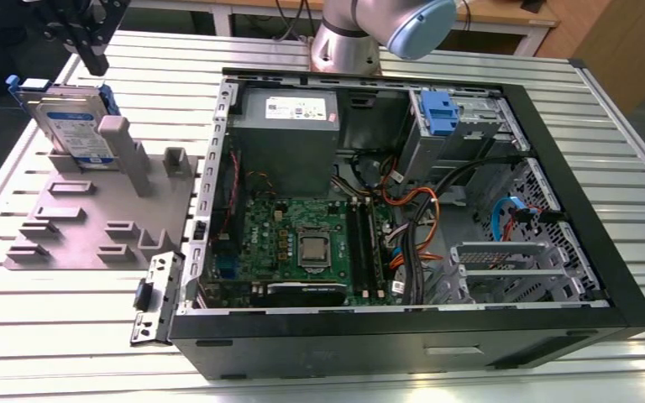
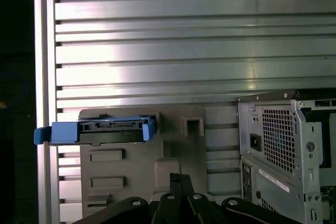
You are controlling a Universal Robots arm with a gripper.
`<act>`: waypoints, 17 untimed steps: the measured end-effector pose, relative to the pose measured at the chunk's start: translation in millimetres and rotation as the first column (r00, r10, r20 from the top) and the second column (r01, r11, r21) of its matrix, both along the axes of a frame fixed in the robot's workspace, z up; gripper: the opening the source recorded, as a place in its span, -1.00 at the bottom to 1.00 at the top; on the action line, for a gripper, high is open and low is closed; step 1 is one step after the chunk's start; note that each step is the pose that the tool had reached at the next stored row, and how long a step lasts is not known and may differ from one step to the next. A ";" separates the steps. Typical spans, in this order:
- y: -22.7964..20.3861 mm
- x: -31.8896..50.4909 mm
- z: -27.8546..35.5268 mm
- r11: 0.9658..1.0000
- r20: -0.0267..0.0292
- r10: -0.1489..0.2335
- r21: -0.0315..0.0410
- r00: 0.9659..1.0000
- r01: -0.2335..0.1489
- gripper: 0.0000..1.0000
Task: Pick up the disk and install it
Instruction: 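Reach for the disk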
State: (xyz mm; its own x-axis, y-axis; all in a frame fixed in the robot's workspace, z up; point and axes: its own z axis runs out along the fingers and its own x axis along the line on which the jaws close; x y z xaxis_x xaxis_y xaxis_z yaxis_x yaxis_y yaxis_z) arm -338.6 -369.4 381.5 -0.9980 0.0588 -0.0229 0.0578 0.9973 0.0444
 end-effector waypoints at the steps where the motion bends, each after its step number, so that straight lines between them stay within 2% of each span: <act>1: 0.2 -0.4 -0.1 1.000 0.000 0.000 0.000 1.000 0.000 -0.79; 5: 3.0 -7.4 -1.1 1.000 0.000 0.000 0.000 1.000 0.000 -0.79; 12: 4.9 -32.2 -5.2 1.000 0.000 0.000 0.000 1.000 0.000 -0.79; 17: 8.5 -52.5 -11.4 1.000 0.000 0.000 0.000 1.000 0.000 -0.79</act>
